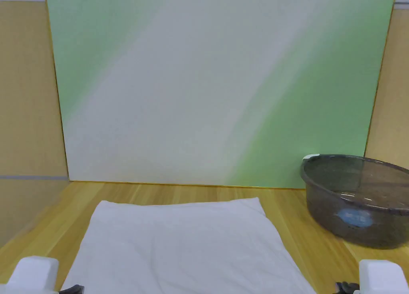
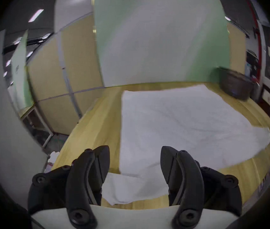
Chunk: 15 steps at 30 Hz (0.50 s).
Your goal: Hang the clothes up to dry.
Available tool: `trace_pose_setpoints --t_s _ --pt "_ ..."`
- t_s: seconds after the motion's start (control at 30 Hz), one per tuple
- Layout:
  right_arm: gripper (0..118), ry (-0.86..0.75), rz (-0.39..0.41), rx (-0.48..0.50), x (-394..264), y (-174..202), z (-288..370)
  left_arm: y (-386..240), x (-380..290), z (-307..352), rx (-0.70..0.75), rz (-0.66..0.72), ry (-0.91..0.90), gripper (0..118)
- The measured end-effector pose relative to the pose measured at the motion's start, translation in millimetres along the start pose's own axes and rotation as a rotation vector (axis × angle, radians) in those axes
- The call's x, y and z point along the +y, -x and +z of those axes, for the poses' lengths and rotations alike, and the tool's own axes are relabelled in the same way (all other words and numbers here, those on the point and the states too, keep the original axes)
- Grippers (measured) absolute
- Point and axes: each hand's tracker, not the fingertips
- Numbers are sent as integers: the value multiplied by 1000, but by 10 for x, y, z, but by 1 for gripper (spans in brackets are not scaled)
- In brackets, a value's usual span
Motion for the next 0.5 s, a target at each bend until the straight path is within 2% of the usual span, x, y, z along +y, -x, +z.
trace_pose_setpoints --t_s 0.03,0.07,0.1,0.13,0.23,0.37,0.5 --pt "45 34 -5 12 -37 73 -26 -39 -38 14 12 30 -45 55" --pt "0 31 -67 25 -49 114 -62 -58 -59 10 35 76 -78 36" --pt "0 60 -68 68 -59 160 -106 -94 -62 13 66 118 -78 4" --pt "0 69 -100 99 -61 193 -141 -94 -82 -7 58 154 -72 0" --pt "0 71 -65 114 -50 314 -194 -85 -84 -55 -1 199 -46 0" --pt "0 72 -23 121 -20 398 -238 -6 12 -147 14 190 -30 0" --pt "0 102 2 153 35 501 -366 186 416 -385 -40 220 -16 0"
